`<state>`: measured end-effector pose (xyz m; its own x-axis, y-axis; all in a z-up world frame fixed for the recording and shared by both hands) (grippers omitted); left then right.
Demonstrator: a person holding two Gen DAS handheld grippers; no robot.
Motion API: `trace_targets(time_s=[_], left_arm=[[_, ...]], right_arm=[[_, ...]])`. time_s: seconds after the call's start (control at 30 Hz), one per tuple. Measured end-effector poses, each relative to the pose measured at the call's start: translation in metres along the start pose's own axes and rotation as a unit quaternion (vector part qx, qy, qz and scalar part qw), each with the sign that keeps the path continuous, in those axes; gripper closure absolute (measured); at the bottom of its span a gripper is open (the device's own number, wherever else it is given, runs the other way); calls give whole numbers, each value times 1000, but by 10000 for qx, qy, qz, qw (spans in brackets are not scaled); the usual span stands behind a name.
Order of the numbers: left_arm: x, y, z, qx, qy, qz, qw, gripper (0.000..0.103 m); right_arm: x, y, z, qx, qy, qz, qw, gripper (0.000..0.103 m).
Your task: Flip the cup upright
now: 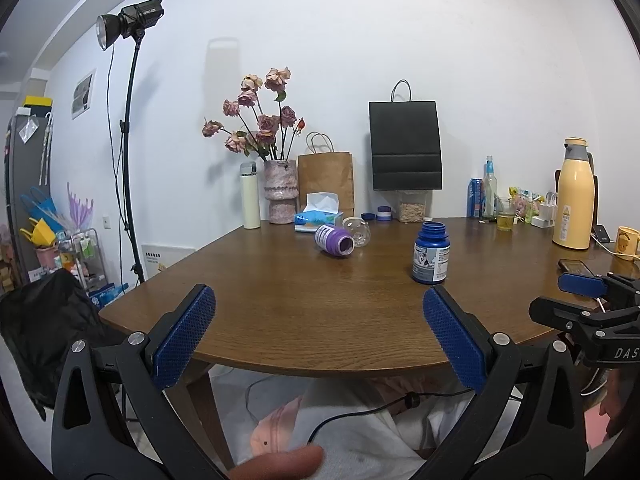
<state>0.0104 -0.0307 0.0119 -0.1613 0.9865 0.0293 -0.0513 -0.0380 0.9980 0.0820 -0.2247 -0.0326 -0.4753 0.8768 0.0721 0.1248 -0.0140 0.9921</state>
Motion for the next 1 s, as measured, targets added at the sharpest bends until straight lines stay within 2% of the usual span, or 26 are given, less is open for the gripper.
trace_targets(time_s=[1.0], left_arm=[[-1, -2, -1, 21, 0, -18, 10000, 0]], right_arm=[[0, -1, 0, 17, 4, 6, 10000, 14]])
Point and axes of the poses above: each gripper's, at about its wrist camera, not at the fingertips, and z roughly the way its jaws point, x to its left, y to its top, the point moved 4 cm from there along z, roughly the way its jaws point, and after that the axes turned 14 degrees about -x, right-handed, at the moved point
